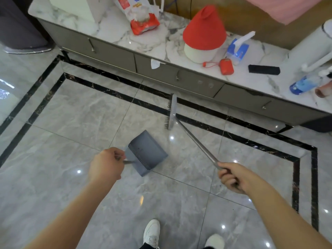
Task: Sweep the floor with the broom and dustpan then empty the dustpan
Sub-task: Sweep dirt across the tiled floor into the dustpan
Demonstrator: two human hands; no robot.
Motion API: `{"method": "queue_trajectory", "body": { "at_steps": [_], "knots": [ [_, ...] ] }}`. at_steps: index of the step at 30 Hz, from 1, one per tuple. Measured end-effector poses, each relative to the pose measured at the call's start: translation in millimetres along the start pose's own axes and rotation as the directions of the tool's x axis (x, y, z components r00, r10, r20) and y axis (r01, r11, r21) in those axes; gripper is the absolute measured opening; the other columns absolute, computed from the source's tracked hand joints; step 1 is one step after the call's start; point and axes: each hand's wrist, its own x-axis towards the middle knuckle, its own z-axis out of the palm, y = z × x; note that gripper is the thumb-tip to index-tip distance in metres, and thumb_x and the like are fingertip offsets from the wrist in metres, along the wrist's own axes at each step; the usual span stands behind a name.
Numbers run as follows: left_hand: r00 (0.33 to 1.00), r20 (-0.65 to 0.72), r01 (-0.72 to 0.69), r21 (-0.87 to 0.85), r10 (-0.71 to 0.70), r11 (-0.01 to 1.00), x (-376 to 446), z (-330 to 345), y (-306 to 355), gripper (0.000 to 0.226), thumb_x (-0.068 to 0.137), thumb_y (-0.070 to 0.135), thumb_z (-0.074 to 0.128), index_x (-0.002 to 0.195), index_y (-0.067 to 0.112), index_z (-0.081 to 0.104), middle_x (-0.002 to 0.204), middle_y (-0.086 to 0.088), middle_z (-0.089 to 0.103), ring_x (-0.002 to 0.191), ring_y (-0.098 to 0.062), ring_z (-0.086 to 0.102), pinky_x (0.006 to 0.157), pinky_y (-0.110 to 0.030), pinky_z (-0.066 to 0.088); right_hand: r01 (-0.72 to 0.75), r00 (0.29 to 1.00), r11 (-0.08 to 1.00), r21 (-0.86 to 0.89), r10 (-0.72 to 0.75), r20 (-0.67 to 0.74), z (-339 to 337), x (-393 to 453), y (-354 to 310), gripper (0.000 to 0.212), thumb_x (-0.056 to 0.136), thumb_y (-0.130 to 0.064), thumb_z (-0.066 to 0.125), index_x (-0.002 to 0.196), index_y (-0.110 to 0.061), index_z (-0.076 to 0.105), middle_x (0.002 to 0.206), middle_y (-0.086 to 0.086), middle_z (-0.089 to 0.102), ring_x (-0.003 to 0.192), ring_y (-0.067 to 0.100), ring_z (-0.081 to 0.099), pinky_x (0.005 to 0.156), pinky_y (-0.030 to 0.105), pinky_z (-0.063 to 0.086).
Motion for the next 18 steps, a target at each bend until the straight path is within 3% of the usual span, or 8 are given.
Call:
{"method": "queue_trajectory", "body": {
  "at_steps": [3, 5, 7, 8, 10, 12, 14, 18],
  "knots": [
    [1.0, -0.005, -0.009, 0.017, 0.01, 1.0, -5, 14, 14, 0.03, 0.087, 0.0, 0.044, 0.094, 0.022, 0.063, 0.1, 0.007, 0.072, 0.047, -0.022, 0.065, 0.062, -0.034, 0.058, -0.095, 0.987, 0.979, 0.178, 0.07, 0.145, 1, 23, 3, 0.026, 0.099, -0.025, 0.042, 0.081, -0.008, 0.051, 0.045, 0.002, 0.044, 0.025, 0.005, 0.036, 0.022, 0.01, 0.027],
    [1.0, -0.017, -0.003, 0.017, 0.003, 1.0, -10, 22, 21, 0.03, 0.088, 0.0, 0.044, 0.095, 0.021, 0.064, 0.097, 0.007, 0.071, 0.047, -0.022, 0.065, 0.064, -0.035, 0.059, -0.1, 0.99, 0.976, 0.194, 0.077, 0.119, -4, 36, 1, 0.031, 0.1, -0.023, 0.042, 0.081, -0.002, 0.054, 0.048, 0.006, 0.048, 0.027, 0.007, 0.042, 0.024, 0.01, 0.032],
    [1.0, -0.026, 0.012, 0.017, -0.012, 1.0, -15, 34, 28, 0.03, 0.088, -0.002, 0.044, 0.096, 0.019, 0.065, 0.096, 0.006, 0.072, 0.049, -0.022, 0.065, 0.062, -0.036, 0.059, -0.053, 0.998, 0.998, 0.044, 0.054, -0.033, -16, 42, -2, 0.03, 0.1, -0.019, 0.043, 0.08, 0.0, 0.055, 0.049, 0.009, 0.051, 0.025, 0.01, 0.044, 0.028, 0.011, 0.037],
    [0.999, -0.028, 0.02, 0.015, -0.02, 1.0, -18, 39, 31, 0.03, 0.088, -0.002, 0.044, 0.095, 0.018, 0.065, 0.097, 0.004, 0.072, 0.052, -0.022, 0.066, 0.061, -0.036, 0.059, -0.005, 0.99, 0.988, -0.152, -0.017, -0.143, -25, 46, -2, 0.026, 0.1, -0.017, 0.043, 0.083, -0.001, 0.055, 0.053, 0.011, 0.054, 0.026, 0.011, 0.044, 0.03, 0.012, 0.038],
    [0.999, -0.029, 0.03, 0.016, -0.03, 0.999, -23, 52, 38, 0.028, 0.088, -0.003, 0.045, 0.094, 0.016, 0.065, 0.098, 0.001, 0.073, 0.059, -0.02, 0.068, 0.058, -0.037, 0.059, 0.048, 0.925, 0.781, -0.622, -0.269, -0.267, -48, 52, -4, 0.019, 0.099, -0.02, 0.042, 0.101, -0.006, 0.054, 0.072, 0.012, 0.06, 0.04, 0.015, 0.047, 0.04, 0.017, 0.039],
    [0.999, -0.035, 0.028, 0.027, -0.027, 0.999, -29, 67, 51, 0.028, 0.087, -0.004, 0.045, 0.093, 0.016, 0.065, 0.096, 0.0, 0.073, 0.061, -0.021, 0.068, 0.058, -0.037, 0.059, 0.111, 0.876, 0.45, -0.886, -0.465, -0.126, -77, 53, -8, 0.035, 0.098, -0.032, 0.038, 0.129, -0.02, 0.049, 0.102, 0.007, 0.062, 0.066, 0.016, 0.055, 0.056, 0.022, 0.042],
    [0.999, -0.048, 0.019, 0.024, -0.017, 1.0, -36, 80, 68, 0.029, 0.086, -0.004, 0.044, 0.093, 0.015, 0.065, 0.095, 0.001, 0.072, 0.059, -0.023, 0.067, 0.057, -0.035, 0.058, 0.13, 0.862, 0.226, -0.966, -0.506, -0.003, -101, 49, -16, 0.042, 0.099, -0.034, 0.033, 0.141, -0.036, 0.041, 0.124, 0.003, 0.059, 0.092, 0.019, 0.059, 0.073, 0.026, 0.046],
    [0.998, -0.056, -0.011, 0.075, 0.015, 0.997, -52, 103, 101, 0.029, 0.086, -0.004, 0.045, 0.096, 0.013, 0.066, 0.096, 0.001, 0.071, 0.054, -0.023, 0.065, 0.05, -0.027, 0.051, -0.02, 0.855, -0.022, -1.0, -0.519, -0.006, -148, 39, -32, 0.045, 0.1, -0.024, 0.028, 0.142, -0.039, 0.036, 0.127, 0.003, 0.057, 0.108, 0.021, 0.058, 0.087, 0.027, 0.048]
  ]
}}
